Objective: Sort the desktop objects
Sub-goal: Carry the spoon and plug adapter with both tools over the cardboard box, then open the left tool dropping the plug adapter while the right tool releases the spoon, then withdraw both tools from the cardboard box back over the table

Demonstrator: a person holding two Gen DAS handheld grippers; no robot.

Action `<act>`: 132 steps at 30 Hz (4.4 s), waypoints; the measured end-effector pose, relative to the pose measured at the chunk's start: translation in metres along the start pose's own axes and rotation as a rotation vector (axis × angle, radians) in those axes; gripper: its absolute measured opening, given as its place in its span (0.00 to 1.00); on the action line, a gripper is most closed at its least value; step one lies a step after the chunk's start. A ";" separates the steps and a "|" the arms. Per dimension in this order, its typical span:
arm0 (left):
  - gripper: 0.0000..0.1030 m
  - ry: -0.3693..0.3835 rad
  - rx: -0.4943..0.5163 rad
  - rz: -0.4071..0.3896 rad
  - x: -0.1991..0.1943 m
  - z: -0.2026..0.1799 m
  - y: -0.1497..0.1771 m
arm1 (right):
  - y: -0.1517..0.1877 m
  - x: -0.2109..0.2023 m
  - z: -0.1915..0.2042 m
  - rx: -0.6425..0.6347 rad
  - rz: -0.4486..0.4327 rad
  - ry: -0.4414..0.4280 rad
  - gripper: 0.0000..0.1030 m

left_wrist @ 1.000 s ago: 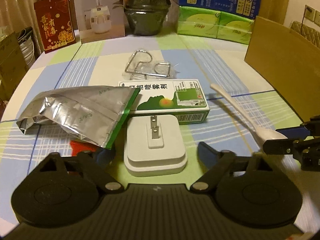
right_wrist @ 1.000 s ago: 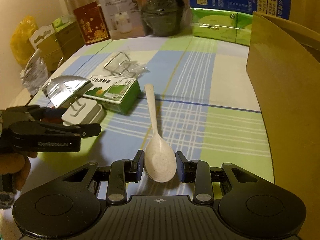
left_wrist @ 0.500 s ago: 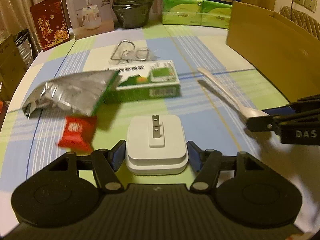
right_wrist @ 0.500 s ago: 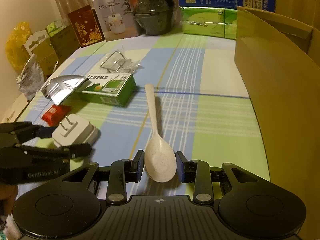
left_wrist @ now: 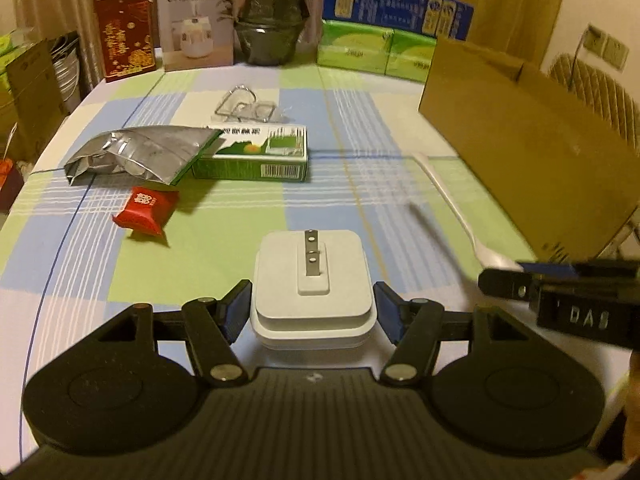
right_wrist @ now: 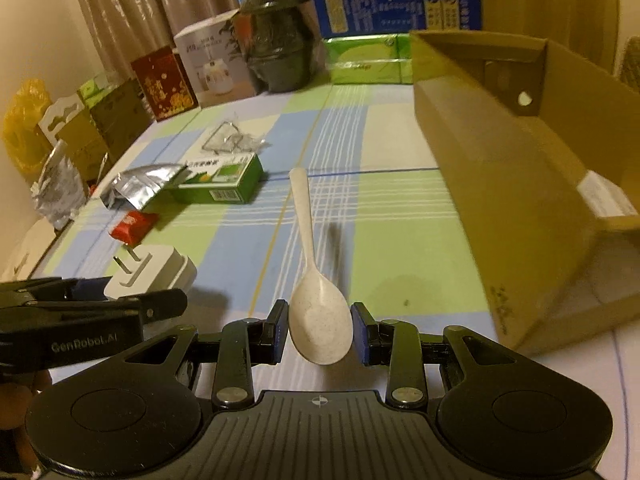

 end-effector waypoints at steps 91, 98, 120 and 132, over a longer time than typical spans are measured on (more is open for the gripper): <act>0.62 0.235 0.110 -0.051 0.042 -0.233 -0.109 | -0.101 -0.056 -0.225 0.123 -0.132 0.159 0.30; 0.66 0.222 0.101 -0.064 0.027 -0.219 -0.106 | -0.099 -0.066 -0.226 0.190 -0.175 0.119 0.60; 0.88 0.129 0.034 -0.067 -0.039 -0.167 -0.052 | -0.042 -0.147 -0.170 0.252 -0.214 0.065 0.94; 0.99 0.042 -0.002 -0.100 -0.094 -0.114 -0.024 | -0.030 -0.163 -0.117 0.206 -0.216 0.004 0.98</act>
Point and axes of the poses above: each gripper's, at about its wrist camera, not at the fingertips, and x roughly the way its jaws point, z to its left, y to its underside, the point moved 5 cm from there along x, roughly the way its jaws point, and after that the axes turned 9 degrees about y, right-handed, at the moved point
